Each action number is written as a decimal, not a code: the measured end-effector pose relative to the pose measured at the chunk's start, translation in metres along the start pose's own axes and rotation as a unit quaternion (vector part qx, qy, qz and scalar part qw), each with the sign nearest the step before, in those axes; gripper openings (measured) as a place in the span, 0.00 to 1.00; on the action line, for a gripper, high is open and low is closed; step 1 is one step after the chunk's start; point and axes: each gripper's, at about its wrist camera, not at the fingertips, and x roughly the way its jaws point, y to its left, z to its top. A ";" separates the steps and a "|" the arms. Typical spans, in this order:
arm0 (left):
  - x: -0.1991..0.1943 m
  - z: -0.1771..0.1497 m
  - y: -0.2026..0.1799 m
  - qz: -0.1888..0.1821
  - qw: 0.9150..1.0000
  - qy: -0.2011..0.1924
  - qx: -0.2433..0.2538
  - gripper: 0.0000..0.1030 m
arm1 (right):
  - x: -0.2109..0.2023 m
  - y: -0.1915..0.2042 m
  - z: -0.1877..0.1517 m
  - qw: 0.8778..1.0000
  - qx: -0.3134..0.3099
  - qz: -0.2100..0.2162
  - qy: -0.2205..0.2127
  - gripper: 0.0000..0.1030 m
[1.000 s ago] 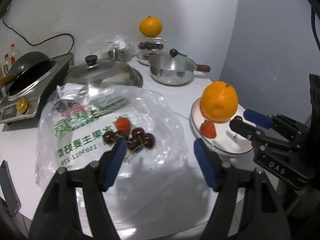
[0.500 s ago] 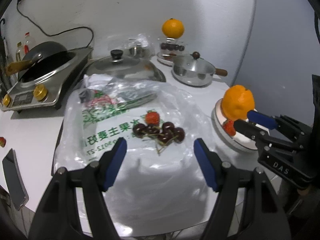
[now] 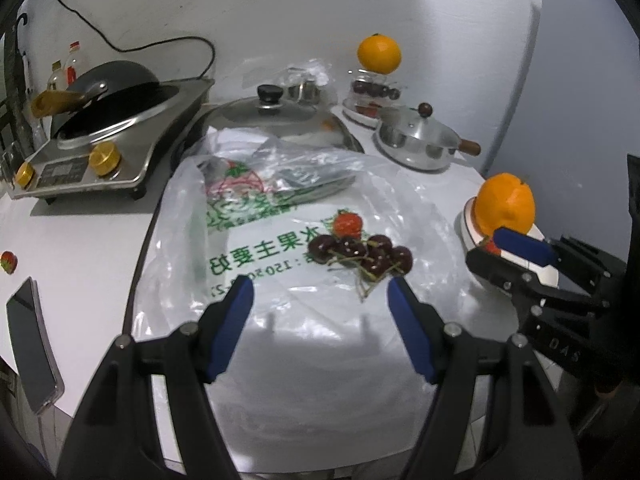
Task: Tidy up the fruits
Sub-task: 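Move both tools back toward the cherries and strawberry on the bag, then grasp another dark cherry with the right gripper and lift it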
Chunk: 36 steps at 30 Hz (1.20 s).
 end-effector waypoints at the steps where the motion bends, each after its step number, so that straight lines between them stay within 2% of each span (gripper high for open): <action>1: 0.001 0.000 0.001 0.001 1.000 0.001 -0.002 0.69 | 0.002 0.002 0.000 1.000 -0.002 0.002 0.002 0.42; 10: 0.016 -0.004 0.013 0.008 1.000 0.015 -0.015 0.69 | 0.024 0.012 -0.001 0.999 -0.018 0.030 0.020 0.40; 21: 0.036 -0.001 0.022 0.018 0.999 0.031 -0.023 0.69 | 0.051 0.014 0.004 0.998 -0.021 0.044 0.034 0.37; 36: 0.052 0.001 0.020 0.017 0.999 0.044 -0.022 0.69 | 0.069 0.000 0.006 0.999 -0.017 0.029 0.042 0.34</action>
